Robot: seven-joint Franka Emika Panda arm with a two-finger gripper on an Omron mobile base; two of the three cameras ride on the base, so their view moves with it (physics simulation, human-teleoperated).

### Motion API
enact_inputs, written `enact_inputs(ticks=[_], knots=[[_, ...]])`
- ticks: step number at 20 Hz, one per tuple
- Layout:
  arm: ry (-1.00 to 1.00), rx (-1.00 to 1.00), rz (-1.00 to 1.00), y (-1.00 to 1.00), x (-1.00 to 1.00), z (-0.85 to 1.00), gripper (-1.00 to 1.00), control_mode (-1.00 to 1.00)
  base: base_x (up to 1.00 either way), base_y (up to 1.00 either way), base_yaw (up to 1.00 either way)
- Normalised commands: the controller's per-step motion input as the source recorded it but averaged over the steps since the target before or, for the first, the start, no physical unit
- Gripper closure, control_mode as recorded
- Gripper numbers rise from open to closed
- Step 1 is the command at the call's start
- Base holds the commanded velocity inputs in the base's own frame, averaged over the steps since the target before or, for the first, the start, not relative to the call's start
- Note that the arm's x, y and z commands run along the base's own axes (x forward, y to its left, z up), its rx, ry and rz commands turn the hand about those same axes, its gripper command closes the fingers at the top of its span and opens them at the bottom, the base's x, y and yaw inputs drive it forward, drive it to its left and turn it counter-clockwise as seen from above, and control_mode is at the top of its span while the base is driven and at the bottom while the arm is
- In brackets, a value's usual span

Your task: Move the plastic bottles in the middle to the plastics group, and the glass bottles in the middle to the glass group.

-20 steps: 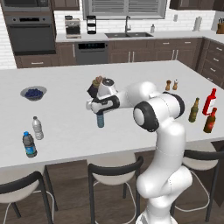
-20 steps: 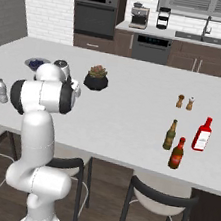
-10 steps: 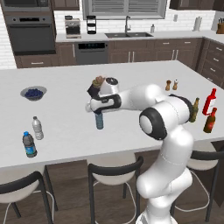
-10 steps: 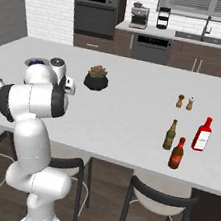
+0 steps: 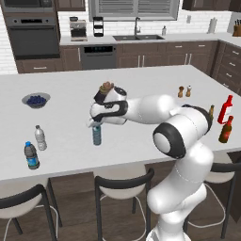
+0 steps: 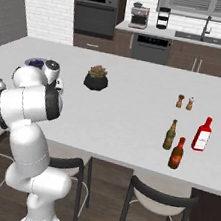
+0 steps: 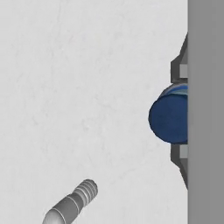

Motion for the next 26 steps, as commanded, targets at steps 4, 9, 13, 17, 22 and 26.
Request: enact_inputs(ticks=[4, 9, 13, 17, 22, 26], knots=[[0.0, 0.02, 0.29, 0.75, 0.0, 0.0, 1.0, -1.0, 0.0, 0.0, 0.0], [0.04, 0.02, 0.29, 0.77, 0.0, 0.01, 1.0, -1.0, 0.0, 0.0, 0.0], [0.06, 0.0, 0.26, 0.76, 0.0, 0.03, 1.0, -1.0, 0.0, 0.0, 0.0], [0.05, 0.0, 0.25, 0.74, 0.0, 0.0, 1.0, -1.0, 0.0, 0.0, 0.0], [0.02, 0.0, 0.15, 0.48, 0.0, 0.0, 1.0, -1.0, 0.0, 0.0, 0.0], [0.04, -0.02, 0.13, 0.43, -0.01, -0.01, 1.0, -1.0, 0.0, 0.0, 0.0]])
